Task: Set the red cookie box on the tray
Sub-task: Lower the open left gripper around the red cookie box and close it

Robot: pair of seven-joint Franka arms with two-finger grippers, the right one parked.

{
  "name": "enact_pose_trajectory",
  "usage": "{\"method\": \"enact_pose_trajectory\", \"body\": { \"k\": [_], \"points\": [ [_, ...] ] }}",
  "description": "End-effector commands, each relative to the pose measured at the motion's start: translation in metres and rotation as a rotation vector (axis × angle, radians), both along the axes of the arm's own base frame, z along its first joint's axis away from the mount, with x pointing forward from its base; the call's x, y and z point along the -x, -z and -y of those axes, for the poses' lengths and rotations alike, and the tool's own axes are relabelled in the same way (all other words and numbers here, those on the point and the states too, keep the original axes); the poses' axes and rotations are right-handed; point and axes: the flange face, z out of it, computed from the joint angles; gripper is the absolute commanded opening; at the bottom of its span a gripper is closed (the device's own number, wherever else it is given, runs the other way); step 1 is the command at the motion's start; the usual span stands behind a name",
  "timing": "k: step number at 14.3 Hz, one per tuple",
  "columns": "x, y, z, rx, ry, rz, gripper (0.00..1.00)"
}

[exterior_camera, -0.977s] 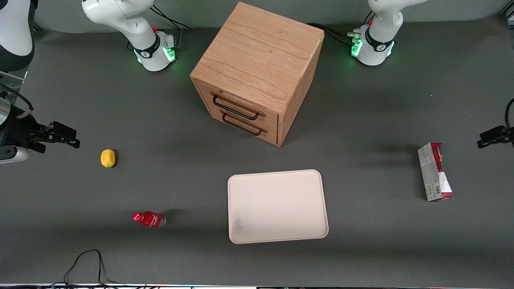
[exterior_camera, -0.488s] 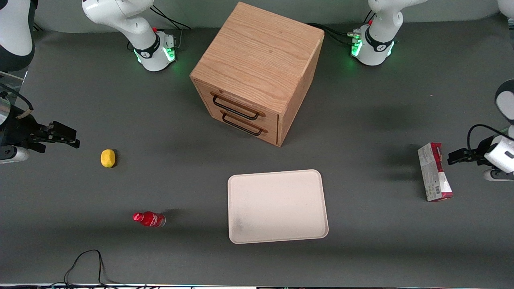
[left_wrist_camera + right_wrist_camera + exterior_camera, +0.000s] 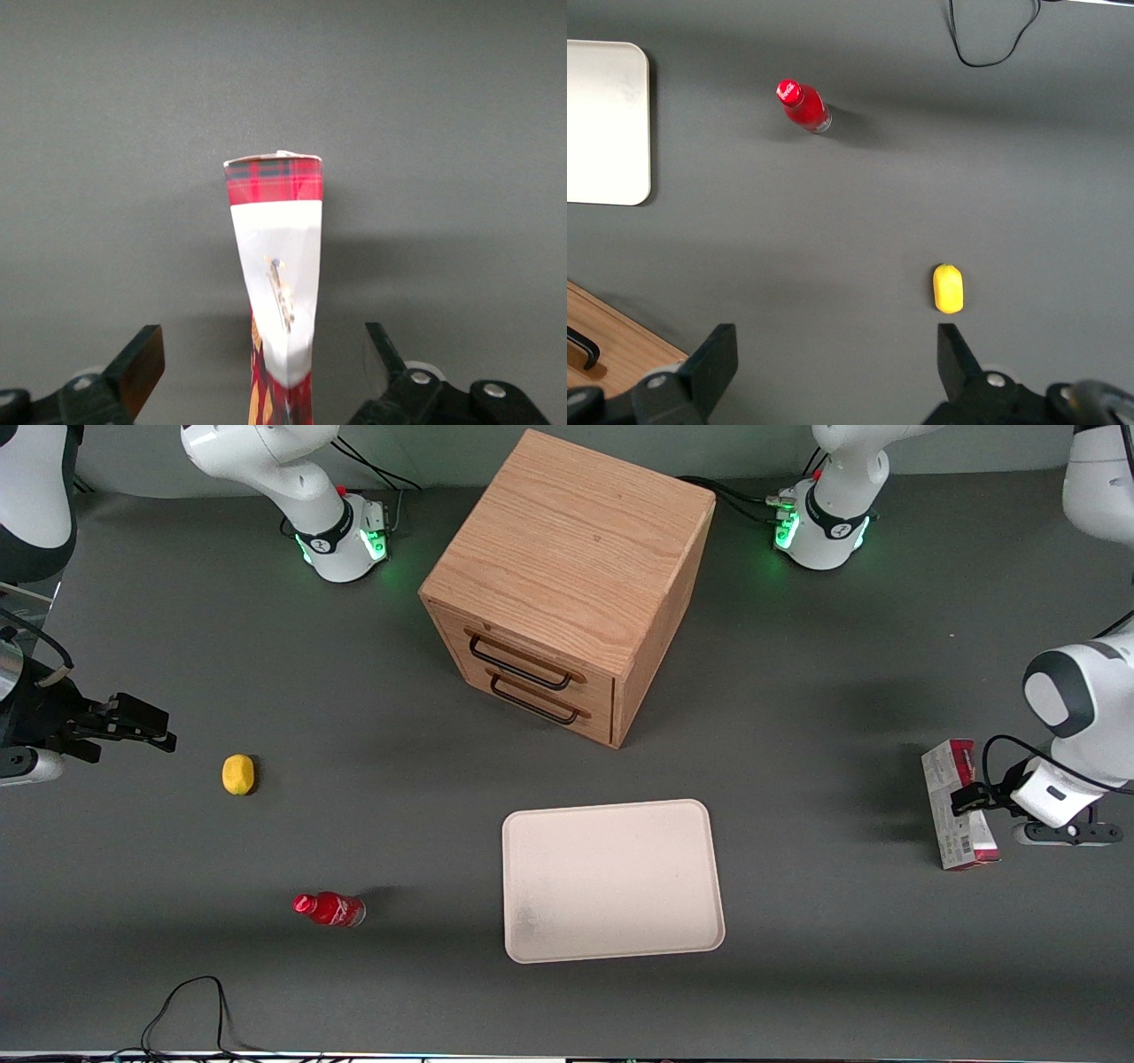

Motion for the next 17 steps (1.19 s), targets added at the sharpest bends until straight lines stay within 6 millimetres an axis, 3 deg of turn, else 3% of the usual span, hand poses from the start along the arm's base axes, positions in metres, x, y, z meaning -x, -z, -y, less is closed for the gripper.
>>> {"method": "enact_pose_trajectory", "body": {
  "k": [1, 5, 6, 7, 10, 11, 17],
  "points": [
    [-0.001, 0.015, 0.002, -0.002, 0.001, 0.012, 1.00],
    [0.000, 0.028, 0.009, 0.005, 0.009, -0.013, 0.97],
    [0.001, 0.026, 0.009, 0.004, 0.010, -0.015, 0.81],
    [0.000, 0.025, 0.010, 0.004, 0.013, -0.014, 0.51],
    [0.002, 0.022, 0.007, 0.013, 0.006, -0.054, 0.07],
    [0.003, 0.018, 0.001, 0.008, -0.001, -0.066, 0.00],
    [0.000, -0.002, 0.002, 0.001, 0.003, -0.067, 0.00]
  ]
}}
